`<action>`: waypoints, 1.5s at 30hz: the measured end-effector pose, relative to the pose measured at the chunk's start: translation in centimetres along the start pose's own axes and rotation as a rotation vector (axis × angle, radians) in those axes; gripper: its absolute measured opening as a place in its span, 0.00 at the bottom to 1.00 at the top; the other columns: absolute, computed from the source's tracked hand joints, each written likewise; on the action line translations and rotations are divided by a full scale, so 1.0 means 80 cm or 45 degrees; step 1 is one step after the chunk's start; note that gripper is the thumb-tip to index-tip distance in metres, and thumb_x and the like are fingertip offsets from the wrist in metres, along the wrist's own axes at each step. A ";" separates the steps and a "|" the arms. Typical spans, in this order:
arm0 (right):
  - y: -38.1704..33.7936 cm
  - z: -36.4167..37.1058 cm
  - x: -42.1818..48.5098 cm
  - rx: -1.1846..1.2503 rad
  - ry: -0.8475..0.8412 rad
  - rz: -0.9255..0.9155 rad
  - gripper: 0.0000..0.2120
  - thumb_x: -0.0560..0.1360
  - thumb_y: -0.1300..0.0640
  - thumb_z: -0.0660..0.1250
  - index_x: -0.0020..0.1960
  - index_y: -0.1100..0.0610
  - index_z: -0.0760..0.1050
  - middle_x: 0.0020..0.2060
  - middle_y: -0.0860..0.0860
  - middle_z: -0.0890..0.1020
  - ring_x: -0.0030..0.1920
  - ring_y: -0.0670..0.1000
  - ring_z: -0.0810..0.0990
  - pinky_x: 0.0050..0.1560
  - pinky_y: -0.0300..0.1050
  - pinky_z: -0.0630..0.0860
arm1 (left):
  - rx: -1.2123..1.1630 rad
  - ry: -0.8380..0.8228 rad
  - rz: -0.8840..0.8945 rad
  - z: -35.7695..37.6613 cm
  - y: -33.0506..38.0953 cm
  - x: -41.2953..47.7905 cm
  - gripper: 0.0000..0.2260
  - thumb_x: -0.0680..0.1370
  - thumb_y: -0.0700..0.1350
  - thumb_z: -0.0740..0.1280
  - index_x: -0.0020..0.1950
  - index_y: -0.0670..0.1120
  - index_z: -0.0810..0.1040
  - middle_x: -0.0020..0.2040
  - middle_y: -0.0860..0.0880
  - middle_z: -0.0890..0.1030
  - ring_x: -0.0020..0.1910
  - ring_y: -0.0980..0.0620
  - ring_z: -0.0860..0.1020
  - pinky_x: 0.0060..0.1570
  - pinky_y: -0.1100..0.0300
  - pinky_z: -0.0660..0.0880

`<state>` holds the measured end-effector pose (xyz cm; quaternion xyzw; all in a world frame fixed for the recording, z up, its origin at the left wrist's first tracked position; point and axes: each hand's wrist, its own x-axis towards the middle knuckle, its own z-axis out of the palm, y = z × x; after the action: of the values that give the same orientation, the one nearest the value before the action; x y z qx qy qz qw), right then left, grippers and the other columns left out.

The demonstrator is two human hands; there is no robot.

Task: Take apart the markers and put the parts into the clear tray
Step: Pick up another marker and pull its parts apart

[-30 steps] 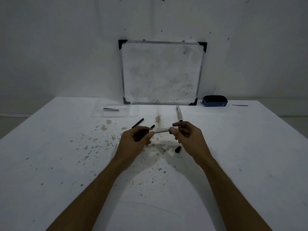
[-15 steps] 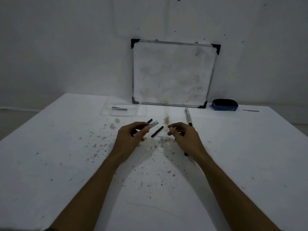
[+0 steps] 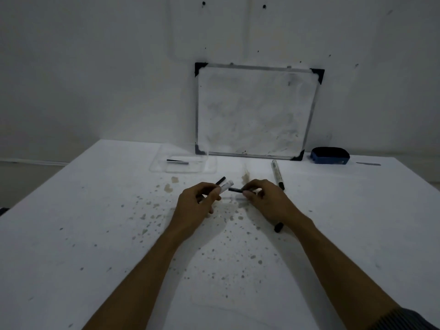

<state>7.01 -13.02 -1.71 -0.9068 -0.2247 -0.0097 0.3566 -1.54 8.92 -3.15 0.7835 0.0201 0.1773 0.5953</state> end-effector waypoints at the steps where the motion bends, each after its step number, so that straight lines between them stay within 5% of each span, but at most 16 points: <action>1: 0.002 -0.006 -0.008 0.153 0.050 0.050 0.08 0.80 0.46 0.67 0.57 0.45 0.80 0.48 0.43 0.83 0.41 0.40 0.80 0.40 0.34 0.75 | -0.009 -0.036 0.006 0.006 0.003 -0.003 0.09 0.82 0.51 0.70 0.57 0.48 0.85 0.43 0.50 0.87 0.32 0.51 0.82 0.34 0.56 0.82; 5: 0.019 -0.020 -0.040 0.889 0.285 0.237 0.08 0.79 0.51 0.71 0.56 0.50 0.83 0.36 0.47 0.81 0.34 0.47 0.76 0.36 0.39 0.74 | -0.094 -0.112 -0.028 0.034 0.019 -0.008 0.11 0.83 0.48 0.68 0.59 0.44 0.84 0.40 0.51 0.86 0.28 0.55 0.79 0.28 0.62 0.76; 11: 0.033 -0.031 -0.031 1.616 0.288 0.358 0.11 0.80 0.58 0.68 0.61 0.60 0.82 0.40 0.52 0.78 0.39 0.46 0.76 0.41 0.39 0.76 | -0.115 -0.147 -0.080 0.061 0.022 0.019 0.10 0.80 0.49 0.72 0.60 0.49 0.85 0.48 0.48 0.86 0.30 0.55 0.81 0.29 0.64 0.76; 15: 0.035 -0.029 -0.021 1.644 0.287 0.353 0.14 0.79 0.59 0.69 0.63 0.63 0.80 0.40 0.54 0.79 0.40 0.47 0.78 0.44 0.38 0.80 | -0.070 -0.156 -0.050 0.064 0.013 0.020 0.10 0.79 0.49 0.74 0.59 0.49 0.86 0.45 0.51 0.88 0.32 0.53 0.83 0.35 0.63 0.80; 21: 0.034 -0.026 -0.019 1.309 0.469 0.420 0.18 0.77 0.47 0.72 0.53 0.63 0.83 0.33 0.51 0.78 0.32 0.46 0.74 0.35 0.36 0.76 | -0.086 -0.128 -0.039 0.059 0.009 0.023 0.10 0.78 0.49 0.75 0.59 0.51 0.86 0.50 0.49 0.87 0.33 0.53 0.83 0.36 0.61 0.80; 31: 0.031 -0.022 -0.024 1.159 0.465 0.360 0.11 0.79 0.51 0.70 0.57 0.55 0.84 0.33 0.52 0.75 0.30 0.46 0.71 0.30 0.35 0.72 | -0.016 -0.036 0.007 0.061 0.002 0.023 0.12 0.75 0.52 0.77 0.59 0.56 0.87 0.58 0.53 0.86 0.38 0.46 0.84 0.41 0.62 0.80; 37: 0.033 -0.017 -0.023 1.261 0.571 0.409 0.12 0.79 0.52 0.70 0.59 0.57 0.84 0.34 0.48 0.77 0.32 0.45 0.71 0.33 0.36 0.73 | 0.024 -0.094 0.038 0.062 0.007 0.018 0.12 0.75 0.51 0.78 0.58 0.56 0.87 0.47 0.58 0.88 0.39 0.47 0.84 0.39 0.62 0.81; 45: 0.022 -0.017 -0.030 0.892 0.483 0.247 0.14 0.81 0.52 0.68 0.64 0.52 0.82 0.38 0.39 0.79 0.34 0.37 0.77 0.40 0.33 0.76 | 0.125 -0.108 0.145 0.064 0.002 0.015 0.11 0.75 0.51 0.78 0.57 0.54 0.87 0.47 0.58 0.88 0.37 0.53 0.83 0.39 0.60 0.81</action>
<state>5.80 -15.96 -2.27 -0.7296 -0.0582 -0.0659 0.6782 1.10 4.41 -3.84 0.8184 -0.0410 0.1765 0.5454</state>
